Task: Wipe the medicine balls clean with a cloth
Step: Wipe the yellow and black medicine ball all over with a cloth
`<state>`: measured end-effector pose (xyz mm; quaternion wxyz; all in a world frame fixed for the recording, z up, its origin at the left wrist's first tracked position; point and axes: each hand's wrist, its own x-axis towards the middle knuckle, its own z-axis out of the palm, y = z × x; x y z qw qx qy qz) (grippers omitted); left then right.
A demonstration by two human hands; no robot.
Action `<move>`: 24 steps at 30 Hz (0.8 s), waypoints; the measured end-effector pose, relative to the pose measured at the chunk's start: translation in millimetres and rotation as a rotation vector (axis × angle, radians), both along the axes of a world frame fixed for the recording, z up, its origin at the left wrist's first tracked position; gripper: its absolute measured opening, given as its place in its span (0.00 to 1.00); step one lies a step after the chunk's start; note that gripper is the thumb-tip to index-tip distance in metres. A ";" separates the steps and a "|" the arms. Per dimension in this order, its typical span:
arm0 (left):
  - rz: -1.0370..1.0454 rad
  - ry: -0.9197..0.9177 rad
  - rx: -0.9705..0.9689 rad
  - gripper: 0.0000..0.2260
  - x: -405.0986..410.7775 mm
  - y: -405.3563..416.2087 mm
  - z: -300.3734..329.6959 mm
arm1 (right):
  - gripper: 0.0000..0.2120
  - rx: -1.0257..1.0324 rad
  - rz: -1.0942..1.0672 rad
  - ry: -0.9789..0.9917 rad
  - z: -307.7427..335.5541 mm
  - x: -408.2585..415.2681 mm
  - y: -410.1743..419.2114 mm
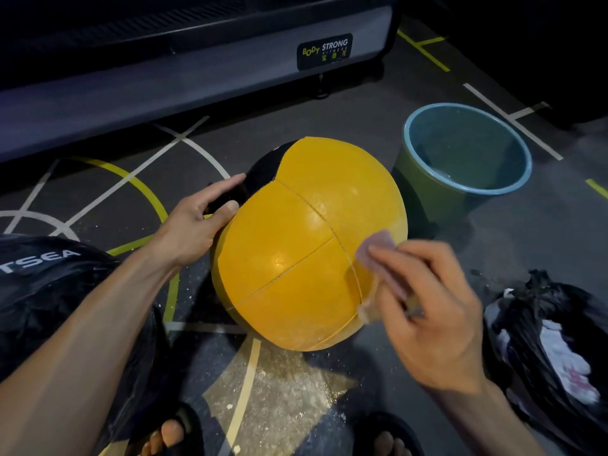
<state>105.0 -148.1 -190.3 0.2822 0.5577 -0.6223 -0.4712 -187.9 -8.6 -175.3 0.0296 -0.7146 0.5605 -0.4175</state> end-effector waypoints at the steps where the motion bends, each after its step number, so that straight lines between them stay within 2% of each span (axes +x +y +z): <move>1: 0.002 0.002 0.002 0.19 -1.4 0.2 1.1 | 0.13 -0.008 -0.031 -0.024 1.6 3.7 -7.3; 3: 0.004 0.004 0.002 0.19 -4.0 -0.1 2.6 | 0.13 -0.041 0.009 -0.038 -7.6 22.2 -9.3; 7: 0.016 0.008 -0.013 0.20 -6.2 1.1 2.6 | 0.13 -0.146 0.171 0.092 -50.4 63.9 10.9; 11: -0.012 0.006 -0.015 0.20 -8.4 2.1 1.3 | 0.06 -0.120 0.361 0.477 -71.1 66.6 34.5; 13: -0.019 0.002 -0.007 0.20 -8.7 -1.1 1.8 | 0.07 -0.101 0.402 0.550 -63.8 53.8 32.9; 16: 0.012 -0.005 -0.006 0.20 -7.8 -6.3 3.1 | 0.10 -0.160 0.224 0.298 -34.8 30.9 12.1; 19: 0.010 0.004 -0.008 0.19 -9.9 -4.4 2.5 | 0.09 -0.237 0.013 0.185 -15.5 22.3 -11.6; 21: 0.005 0.008 -0.014 0.18 -12.1 -3.4 1.3 | 0.10 -0.208 0.043 0.161 -30.3 37.2 -11.1; 24: 0.017 0.020 -0.014 0.17 -11.5 -4.0 1.5 | 0.14 -0.232 0.203 0.154 -60.4 70.2 3.4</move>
